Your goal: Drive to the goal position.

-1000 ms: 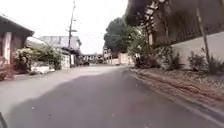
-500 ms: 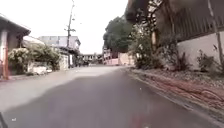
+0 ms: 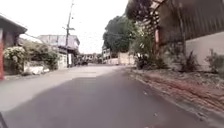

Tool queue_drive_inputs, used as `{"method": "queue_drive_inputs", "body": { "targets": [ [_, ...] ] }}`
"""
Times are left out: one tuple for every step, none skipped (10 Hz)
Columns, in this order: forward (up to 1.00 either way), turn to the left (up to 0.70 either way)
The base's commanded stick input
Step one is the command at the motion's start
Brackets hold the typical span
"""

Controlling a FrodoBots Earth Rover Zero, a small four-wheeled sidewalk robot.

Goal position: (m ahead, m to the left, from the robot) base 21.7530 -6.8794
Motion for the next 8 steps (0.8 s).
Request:
{"method": "queue_drive_inputs", "body": {
  "targets": [
    [0.7, 0.0],
    [0.7, 0.0],
    [0.7, 0.0],
    [0.7, 0.0],
    [0.7, 0.0],
    [0.7, 0.0],
    [0.7, 0.0],
    [0.7, 0.0]
  ]
}}
